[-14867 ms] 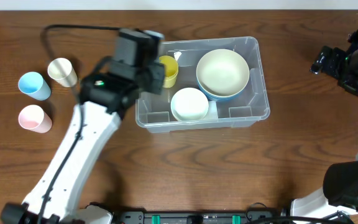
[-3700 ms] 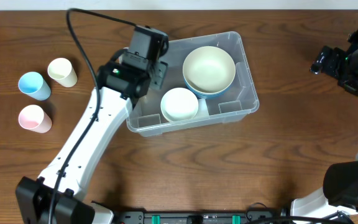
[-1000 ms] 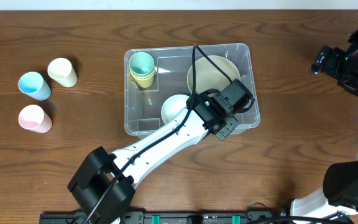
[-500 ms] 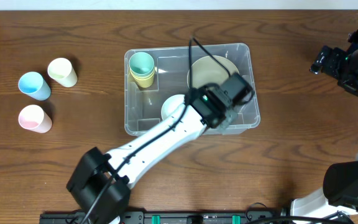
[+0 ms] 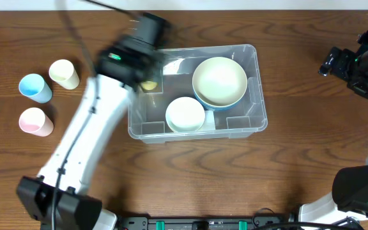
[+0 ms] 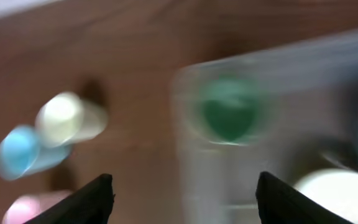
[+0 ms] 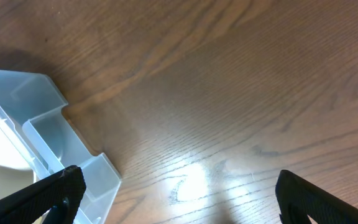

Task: Pack container
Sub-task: 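Move the left gripper back to the cream cup beside the blue cup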

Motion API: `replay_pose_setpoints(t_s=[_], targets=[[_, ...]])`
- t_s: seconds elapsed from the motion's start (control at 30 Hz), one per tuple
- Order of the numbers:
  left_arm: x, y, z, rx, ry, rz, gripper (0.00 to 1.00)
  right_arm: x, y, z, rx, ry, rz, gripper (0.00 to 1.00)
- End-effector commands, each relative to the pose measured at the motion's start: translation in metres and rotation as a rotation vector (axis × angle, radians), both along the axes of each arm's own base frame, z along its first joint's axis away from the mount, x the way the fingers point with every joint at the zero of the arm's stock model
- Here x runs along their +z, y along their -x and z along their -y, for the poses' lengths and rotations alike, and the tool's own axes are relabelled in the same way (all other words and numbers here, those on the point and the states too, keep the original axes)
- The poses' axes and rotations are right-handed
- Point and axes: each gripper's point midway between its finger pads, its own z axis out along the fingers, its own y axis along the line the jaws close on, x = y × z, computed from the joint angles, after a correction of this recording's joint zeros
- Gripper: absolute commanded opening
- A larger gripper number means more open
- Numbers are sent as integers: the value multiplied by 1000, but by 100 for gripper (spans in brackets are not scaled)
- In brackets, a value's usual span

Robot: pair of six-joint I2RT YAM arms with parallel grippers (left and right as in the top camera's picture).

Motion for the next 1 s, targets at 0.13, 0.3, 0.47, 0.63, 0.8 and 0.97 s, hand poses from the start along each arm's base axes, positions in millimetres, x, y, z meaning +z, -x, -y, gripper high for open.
replay_pose_setpoints(t_s=[0.13,0.3,0.47,0.63,0.8,0.97], targets=[[5,-12,-109,327,178,59,78,6,-1,1,-12,1,17,99],[10,-33,-137,371,270,144,78,6,-1,1,-12,1,17,99],[-8,-54,-156,414,232,160,78,6,-1,1,-12,1,17,99],[-33,-65,-162,431,201,128,77,6,-1,1,-12,1,17,99],[-51,-72,-173,432,128,100,77,6,-1,1,-12,1,17,99],[-72,-76,-176,415,90,49,76,6,-1,1,-11,1,17,99]])
